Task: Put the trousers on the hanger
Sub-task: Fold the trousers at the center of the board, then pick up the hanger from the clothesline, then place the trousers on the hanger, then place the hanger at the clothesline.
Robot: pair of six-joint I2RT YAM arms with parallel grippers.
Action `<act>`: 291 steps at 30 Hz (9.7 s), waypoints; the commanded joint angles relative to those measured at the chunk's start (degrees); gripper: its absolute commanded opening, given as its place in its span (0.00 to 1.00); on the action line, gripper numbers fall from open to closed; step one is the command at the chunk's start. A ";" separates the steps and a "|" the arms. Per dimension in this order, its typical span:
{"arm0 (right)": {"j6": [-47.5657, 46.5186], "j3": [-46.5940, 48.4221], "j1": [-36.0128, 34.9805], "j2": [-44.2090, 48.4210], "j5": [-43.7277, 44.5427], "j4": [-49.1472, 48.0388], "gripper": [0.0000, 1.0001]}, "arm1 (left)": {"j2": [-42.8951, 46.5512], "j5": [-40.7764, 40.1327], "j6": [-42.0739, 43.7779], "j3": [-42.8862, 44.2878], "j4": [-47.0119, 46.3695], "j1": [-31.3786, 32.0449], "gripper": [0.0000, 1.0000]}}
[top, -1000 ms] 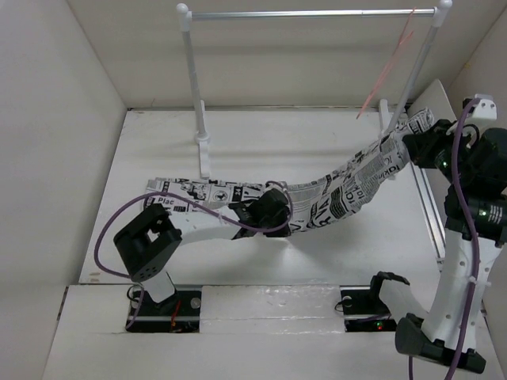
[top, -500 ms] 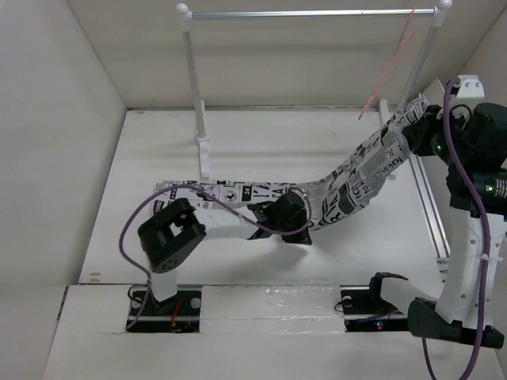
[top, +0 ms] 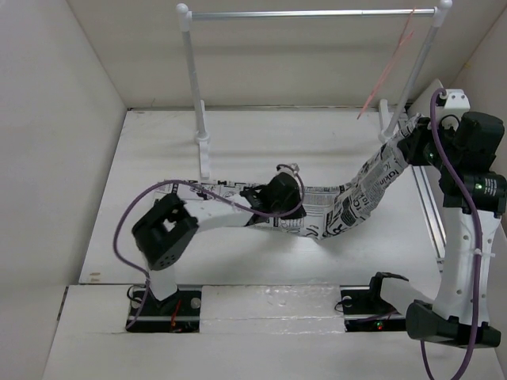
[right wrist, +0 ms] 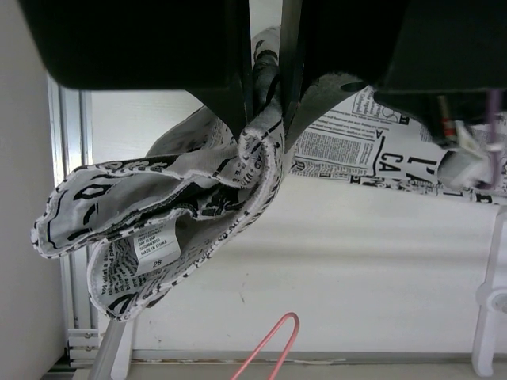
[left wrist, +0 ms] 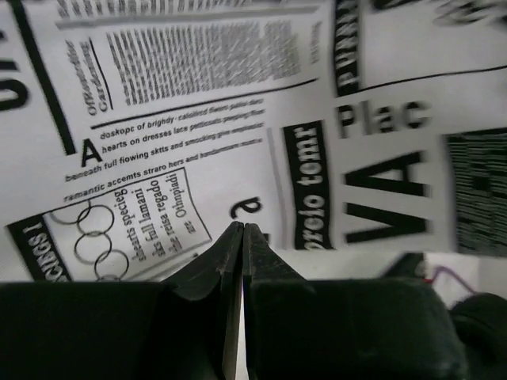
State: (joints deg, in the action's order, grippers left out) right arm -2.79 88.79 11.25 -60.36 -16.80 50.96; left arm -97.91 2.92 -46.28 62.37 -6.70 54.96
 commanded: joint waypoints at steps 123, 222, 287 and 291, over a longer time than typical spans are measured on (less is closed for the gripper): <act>0.88 -7.04 -2.10 -17.61 -16.43 -28.29 0.00 | -2.37 7.19 16.14 52.57 22.08 -10.32 0.64; 4.11 -54.87 0.97 1.13 -19.75 -33.38 0.00 | 8.69 -28.67 0.85 -15.52 -9.03 -3.19 0.00; 38.29 -23.50 -41.14 -2.39 -10.43 -55.26 0.00 | 10.81 -17.42 22.20 40.90 16.10 -2.49 0.15; 37.16 -14.20 -34.73 -7.31 -15.62 -54.57 0.00 | 10.72 -17.51 25.01 46.69 17.68 -3.71 0.68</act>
State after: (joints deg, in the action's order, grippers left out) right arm 35.18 65.89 -27.00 -66.61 -27.53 6.57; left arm -89.41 -15.03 -23.09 103.02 15.31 52.27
